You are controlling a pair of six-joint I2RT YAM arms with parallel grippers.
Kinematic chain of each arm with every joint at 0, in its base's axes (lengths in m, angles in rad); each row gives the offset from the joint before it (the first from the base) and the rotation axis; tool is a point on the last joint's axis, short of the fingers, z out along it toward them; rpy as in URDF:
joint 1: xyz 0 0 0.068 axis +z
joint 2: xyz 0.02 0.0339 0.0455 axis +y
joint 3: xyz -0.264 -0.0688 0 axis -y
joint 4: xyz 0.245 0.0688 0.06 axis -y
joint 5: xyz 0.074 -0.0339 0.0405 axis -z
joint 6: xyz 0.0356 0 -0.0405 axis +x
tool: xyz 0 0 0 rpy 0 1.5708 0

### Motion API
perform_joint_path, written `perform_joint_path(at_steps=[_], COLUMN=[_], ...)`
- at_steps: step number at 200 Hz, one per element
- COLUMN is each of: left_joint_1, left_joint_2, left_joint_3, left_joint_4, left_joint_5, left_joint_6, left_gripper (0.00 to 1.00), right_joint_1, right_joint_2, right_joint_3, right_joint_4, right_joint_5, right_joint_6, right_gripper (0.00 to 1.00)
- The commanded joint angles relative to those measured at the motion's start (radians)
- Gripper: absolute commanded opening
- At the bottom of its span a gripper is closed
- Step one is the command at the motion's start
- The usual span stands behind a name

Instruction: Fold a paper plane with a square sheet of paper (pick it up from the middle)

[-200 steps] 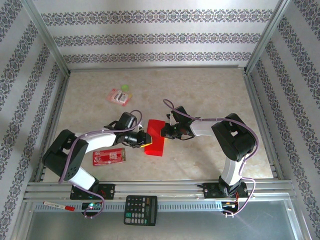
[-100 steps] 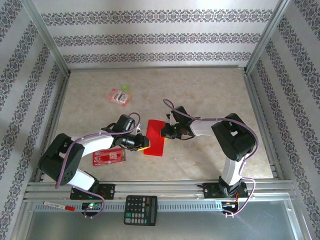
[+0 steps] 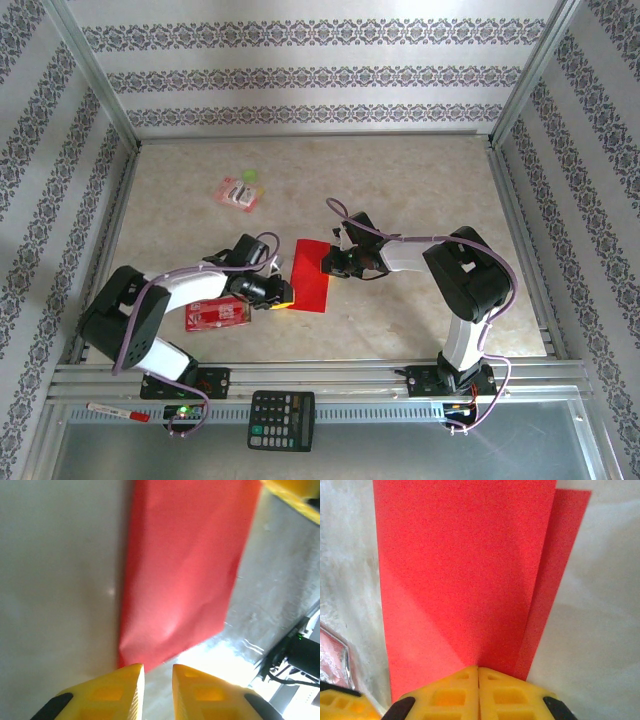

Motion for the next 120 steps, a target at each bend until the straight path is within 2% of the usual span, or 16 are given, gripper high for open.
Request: perform_joint_path(at_steps=[1, 38, 52, 89, 120], left_joint_1=[0.007, 0.019, 0.020, 0.021, 0.045], left_joint_2=[-0.022, 0.068, 0.056, -0.019, 0.099], left_joint_3=[-0.008, -0.021, -0.017, 0.022, 0.136], left_joint_4=[-0.019, -0.019, -0.022, 0.052, 0.072], left_joint_5=[0.017, -0.033, -0.052, 0.004, 0.000], left_joint_6=[0.004, 0.011, 0.017, -0.027, -0.006], left_gripper=[0.23, 0.20, 0.19, 0.20, 0.20], right_joint_1=[-0.011, -0.011, -0.011, -0.011, -0.011], right_joint_2=[0.091, 0.094, 0.094, 0.085, 0.082], right_joint_3=[-0.062, -0.062, -0.059, -0.063, -0.064], right_joint_4=[-0.168, -0.166, -0.164, -0.166, -0.165], right_joint_5=[0.176, 0.172, 0.172, 0.172, 0.173], right_joint_6=[-0.030, -0.030, -0.031, -0.029, -0.030], right_gripper=[0.07, 0.07, 0.07, 0.07, 0.07])
